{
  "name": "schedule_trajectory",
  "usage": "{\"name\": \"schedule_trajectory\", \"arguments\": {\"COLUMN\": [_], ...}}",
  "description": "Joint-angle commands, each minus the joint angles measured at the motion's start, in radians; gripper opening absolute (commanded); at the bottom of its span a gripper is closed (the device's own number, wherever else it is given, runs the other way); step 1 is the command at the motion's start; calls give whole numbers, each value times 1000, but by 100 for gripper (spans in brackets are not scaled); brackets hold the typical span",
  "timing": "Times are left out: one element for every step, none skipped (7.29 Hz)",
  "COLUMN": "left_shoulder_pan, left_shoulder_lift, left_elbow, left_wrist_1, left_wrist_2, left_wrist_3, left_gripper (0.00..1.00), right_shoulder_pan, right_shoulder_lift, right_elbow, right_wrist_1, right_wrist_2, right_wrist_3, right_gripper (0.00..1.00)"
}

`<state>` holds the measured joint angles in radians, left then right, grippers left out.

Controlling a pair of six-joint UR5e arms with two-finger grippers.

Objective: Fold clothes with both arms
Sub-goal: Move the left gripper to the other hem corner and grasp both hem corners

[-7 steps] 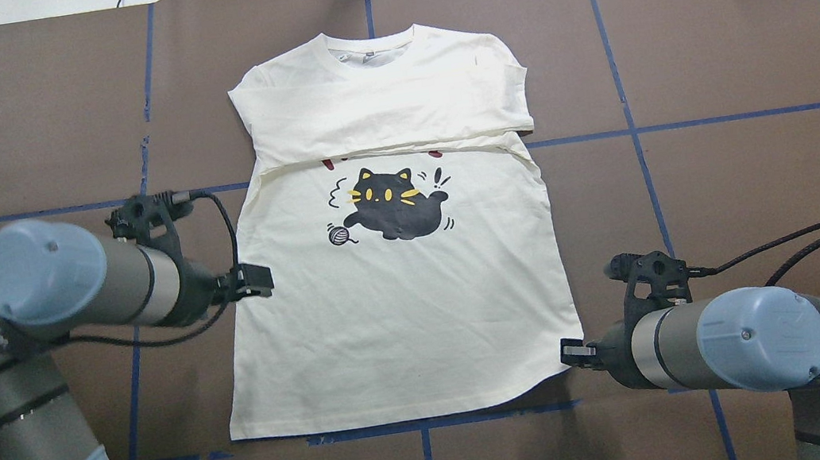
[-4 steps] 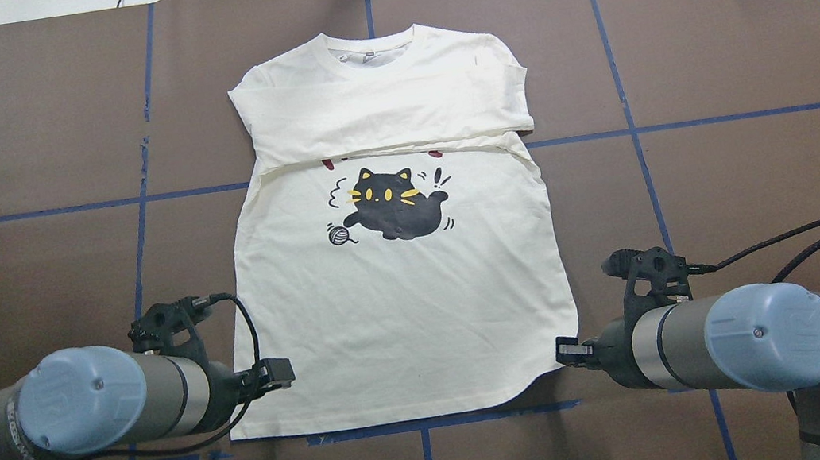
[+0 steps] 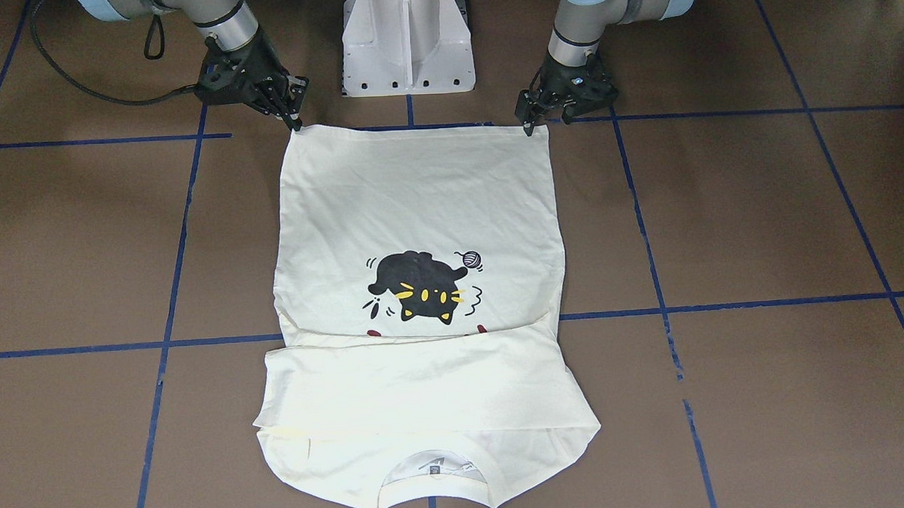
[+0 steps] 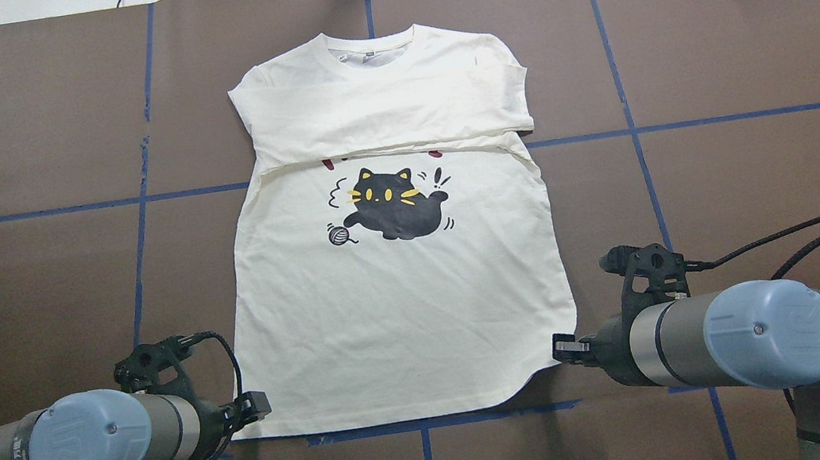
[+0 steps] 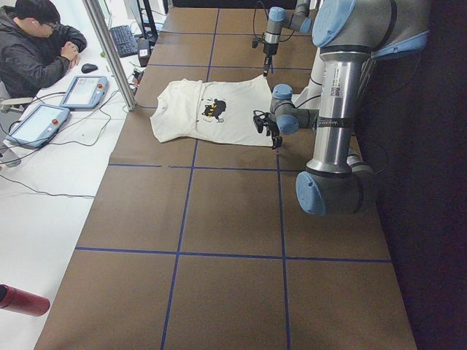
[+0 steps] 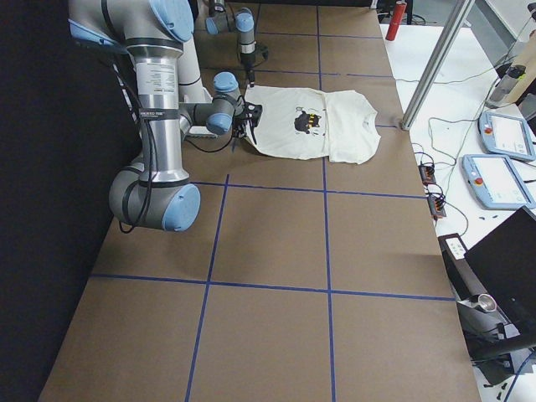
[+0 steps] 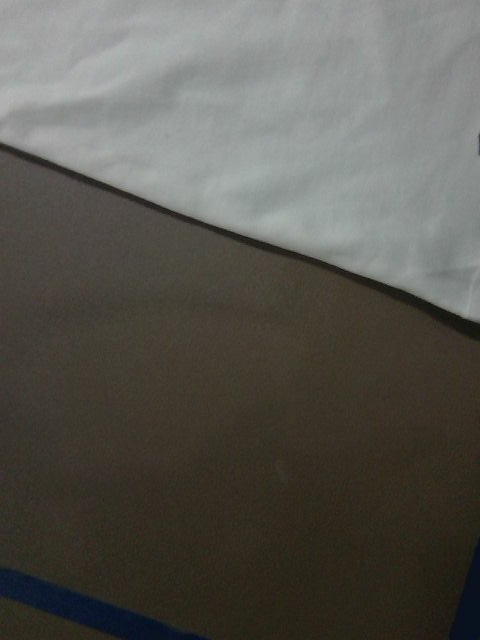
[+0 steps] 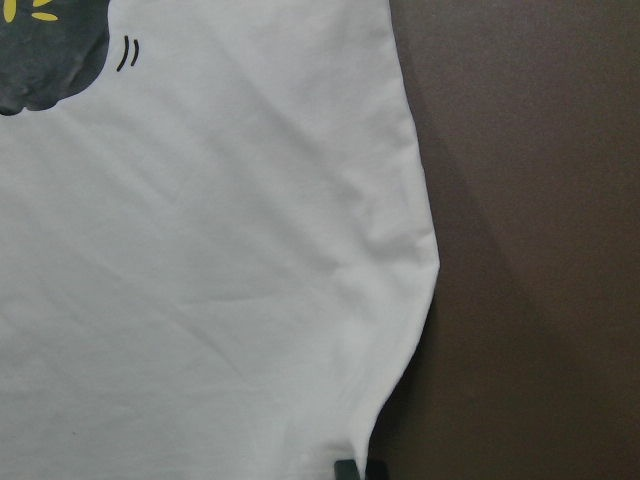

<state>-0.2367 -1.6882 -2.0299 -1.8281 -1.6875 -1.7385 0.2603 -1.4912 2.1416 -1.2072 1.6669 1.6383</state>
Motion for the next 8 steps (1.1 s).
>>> {"name": "schedule_trajectory", "arguments": {"left_shoulder_pan": [8, 11, 13, 14, 14, 16, 16, 16], "left_shoulder_lift": [-1, -8, -11, -11, -15, -16, -18, -19], "left_elbow": [10, 22, 25, 25, 25, 23, 23, 22], "left_wrist_1": [1, 1, 1, 1, 1, 1, 3, 1], "left_wrist_2": [0, 0, 0, 0, 0, 0, 0, -1], "left_wrist_3": [-30, -33, -33, -33, -47, -55, -56, -56], "left_gripper": [75, 73, 71, 65, 53, 40, 23, 10], "right_shoulder_pan": [8, 11, 17, 23, 28, 34, 40, 43], "right_shoulder_lift": [0, 0, 0, -1, -1, -1, -4, -6], "right_elbow": [-2, -2, 0, 0, 0, 0, 0, 1], "right_wrist_1": [0, 0, 0, 0, 0, 0, 1, 1], "right_wrist_2": [11, 16, 22, 30, 31, 42, 50, 53], "right_wrist_3": [-2, -2, -2, -2, -2, -3, -3, -3], "right_gripper": [0, 0, 0, 0, 0, 0, 0, 0]}}
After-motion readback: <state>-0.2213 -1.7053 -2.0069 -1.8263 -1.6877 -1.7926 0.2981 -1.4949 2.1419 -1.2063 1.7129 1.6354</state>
